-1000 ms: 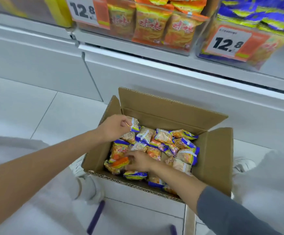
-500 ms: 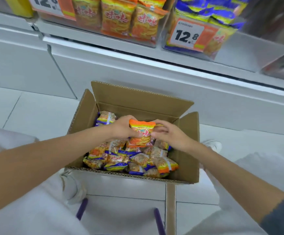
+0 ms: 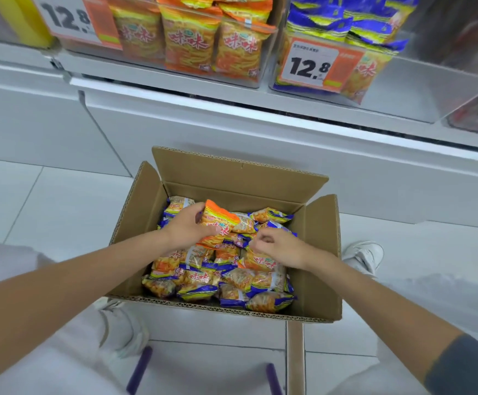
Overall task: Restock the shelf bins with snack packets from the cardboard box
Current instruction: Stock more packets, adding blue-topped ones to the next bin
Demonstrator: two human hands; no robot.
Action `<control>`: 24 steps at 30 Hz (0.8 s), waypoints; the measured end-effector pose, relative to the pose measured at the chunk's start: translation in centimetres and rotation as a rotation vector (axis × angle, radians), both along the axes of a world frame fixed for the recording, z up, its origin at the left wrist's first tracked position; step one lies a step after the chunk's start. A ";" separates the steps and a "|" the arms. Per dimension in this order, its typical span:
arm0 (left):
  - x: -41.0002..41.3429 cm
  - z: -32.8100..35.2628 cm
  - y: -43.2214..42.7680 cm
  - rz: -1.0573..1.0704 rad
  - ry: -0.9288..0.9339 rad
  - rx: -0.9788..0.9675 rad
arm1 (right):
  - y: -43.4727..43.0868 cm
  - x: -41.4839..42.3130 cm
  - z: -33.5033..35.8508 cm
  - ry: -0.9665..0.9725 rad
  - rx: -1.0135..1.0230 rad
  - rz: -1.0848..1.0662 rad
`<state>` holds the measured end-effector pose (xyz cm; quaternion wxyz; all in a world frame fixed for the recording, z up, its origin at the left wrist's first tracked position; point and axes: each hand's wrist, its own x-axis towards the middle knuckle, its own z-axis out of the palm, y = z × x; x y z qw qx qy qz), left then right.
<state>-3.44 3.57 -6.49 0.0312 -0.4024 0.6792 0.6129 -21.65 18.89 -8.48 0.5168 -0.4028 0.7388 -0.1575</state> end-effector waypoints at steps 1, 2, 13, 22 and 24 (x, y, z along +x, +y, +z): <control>0.0 0.0 -0.2 -0.016 0.017 0.001 | -1.0 0.1 1.1 -0.007 -0.069 -0.012; 0.0 0.1 -0.3 -0.030 0.034 0.000 | -1.8 0.2 2.1 0.009 -0.138 -0.009; -0.9 2.1 -1.1 0.019 0.140 0.087 | -7.3 1.6 6.6 -0.043 -0.459 -0.326; -1.9 6.9 -3.6 0.112 0.260 0.145 | -8.6 1.6 10.2 -0.232 -0.373 -0.273; -1.9 8.9 -3.8 0.072 0.279 0.025 | -9.0 1.9 11.6 -0.275 -0.408 -0.282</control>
